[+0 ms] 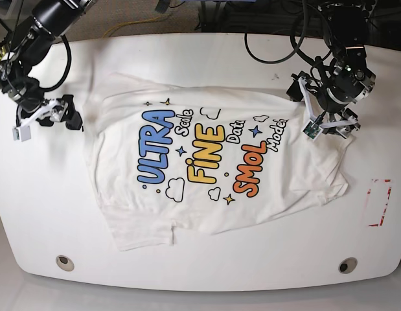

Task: Fold the T-shirt properly
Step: 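Pull the shirt shoulders apart with both grippers to smooth it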

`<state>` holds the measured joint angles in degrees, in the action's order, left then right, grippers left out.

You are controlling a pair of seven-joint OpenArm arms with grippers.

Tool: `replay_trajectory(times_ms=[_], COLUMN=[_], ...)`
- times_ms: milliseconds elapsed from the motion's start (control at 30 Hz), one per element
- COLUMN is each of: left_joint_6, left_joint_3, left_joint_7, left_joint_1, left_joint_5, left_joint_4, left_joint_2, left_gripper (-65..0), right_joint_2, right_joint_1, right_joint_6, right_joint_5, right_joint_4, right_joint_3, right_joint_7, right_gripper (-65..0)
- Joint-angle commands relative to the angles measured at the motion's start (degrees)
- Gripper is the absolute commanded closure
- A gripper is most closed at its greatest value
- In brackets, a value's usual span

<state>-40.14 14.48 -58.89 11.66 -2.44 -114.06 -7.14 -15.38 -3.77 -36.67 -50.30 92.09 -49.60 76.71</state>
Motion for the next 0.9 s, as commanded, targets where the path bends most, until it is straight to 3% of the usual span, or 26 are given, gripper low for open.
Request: replay_trajectory(times_ms=[0, 100, 167, 500, 700, 867], left_joint_6=[0.1, 0.1, 0.1, 0.1, 0.1, 0.1], left_joint_3=[3.0, 4.0, 4.2, 2.0, -2.9, 1.1], left_joint_7=[-2.2, -5.3, -6.9, -7.4, -11.0, -11.0], left_joint_1=[-0.4, -0.4, -0.4, 3.9, 6.6, 8.6], left_joint_5=[0.2, 0.2, 0.2, 0.3, 0.1, 0.1], left_joint_4=[-1.1, -1.1, -1.2, -1.1, -1.2, -1.2], left_joint_2=[0.1, -0.2, -0.3, -0.8, -7.0, -8.2], left_gripper=[-53.1, -53.1, -52.6, -48.9, -48.6, -48.6], right_joint_2=[-1.0, -0.6, 1.5, 6.7, 6.8, 6.9], right_joint_1=[-2.7, -6.1, -8.5, -13.8, -14.6, -15.3], right_joint_6=[0.0, 0.0, 0.1, 0.2, 3.7, 4.4], right_joint_5=[-4.4, -6.2, -6.5, -6.4, -6.8, -6.8], right_joint_4=[1.0, 1.0, 1.2, 1.5, 1.5, 1.5], right_joint_3=[-0.5, -0.4, -0.5, 0.2, 2.4, 4.2], right_joint_7=[-1.1, -1.1, -1.1, -1.1, -1.1, -1.1], right_gripper=[-62.1, -62.0, -62.0, -62.0, -61.8, -61.8])
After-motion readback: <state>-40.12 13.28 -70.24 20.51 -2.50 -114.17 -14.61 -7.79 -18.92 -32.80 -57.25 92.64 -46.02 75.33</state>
